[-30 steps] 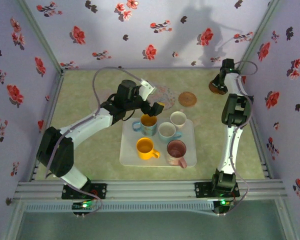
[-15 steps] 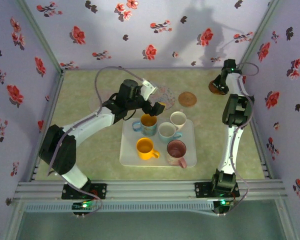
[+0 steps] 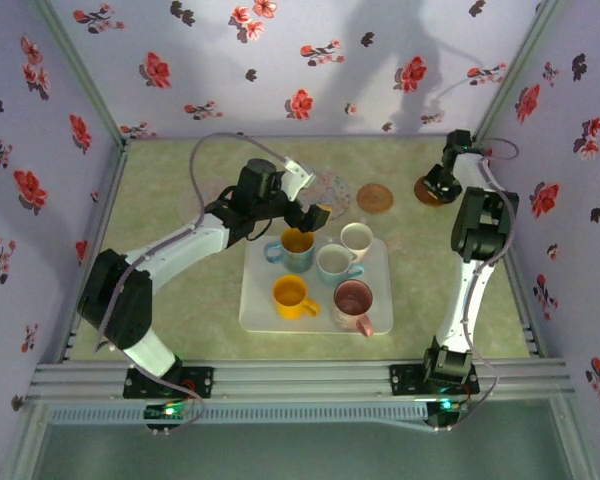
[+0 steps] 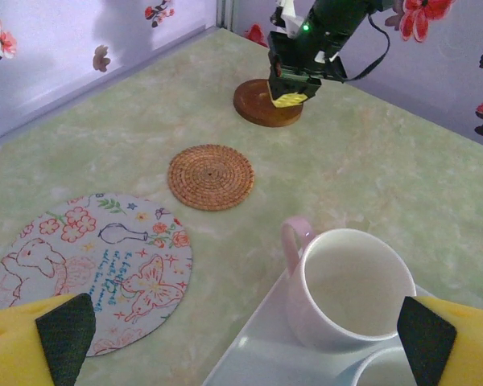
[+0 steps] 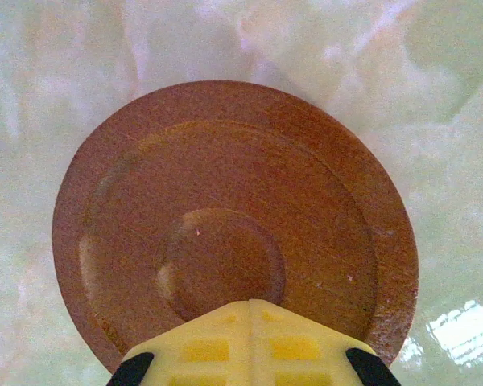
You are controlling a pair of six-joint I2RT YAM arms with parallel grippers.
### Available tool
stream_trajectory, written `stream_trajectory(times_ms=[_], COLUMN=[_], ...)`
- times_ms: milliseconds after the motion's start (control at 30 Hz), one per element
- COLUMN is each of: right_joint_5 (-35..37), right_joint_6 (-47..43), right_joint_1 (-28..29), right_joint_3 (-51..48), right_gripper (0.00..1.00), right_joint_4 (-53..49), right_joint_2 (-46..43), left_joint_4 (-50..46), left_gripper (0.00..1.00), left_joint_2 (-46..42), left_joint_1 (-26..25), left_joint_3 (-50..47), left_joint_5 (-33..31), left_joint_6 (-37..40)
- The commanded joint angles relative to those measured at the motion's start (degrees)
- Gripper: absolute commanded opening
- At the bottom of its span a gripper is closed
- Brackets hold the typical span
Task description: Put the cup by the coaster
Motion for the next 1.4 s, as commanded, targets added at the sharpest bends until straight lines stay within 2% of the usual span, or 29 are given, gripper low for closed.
stream_trajectory(times_ms=[0,267,667,1367], right_joint_5=[-0.64,-2.31,-3.26,-4.51], right_joint_6=[-1.87,-2.08,-1.83,-1.95], right_joint_1=[0.81,2.94,6.04,6.45], right_joint_3=[-4.49,-11.9,-9.81,-9.01], right_gripper=[0.0,0.0,0.0,0.0], right_joint_4=[-3.21,-0.52,-1.68,-2.61], right_joint_2=[-1.99,-5.16,-3.16,-2.79], left_joint_4=[0.68,0.95,0.95,1.12], left_gripper=[0.99,0.99,0.99,0.99], left_joint_2=[-1.95,-2.86,-3.4,-2.72], left_joint_1=[-0.62,-1.05,-1.25,-1.24], left_joint_3=[-0.89,-2.28,-3.03,-2.83], left_joint_5=[0.08,-0.06,-0.35,-0.38], left_joint_6=[0.06,0.09,0.19,0.46])
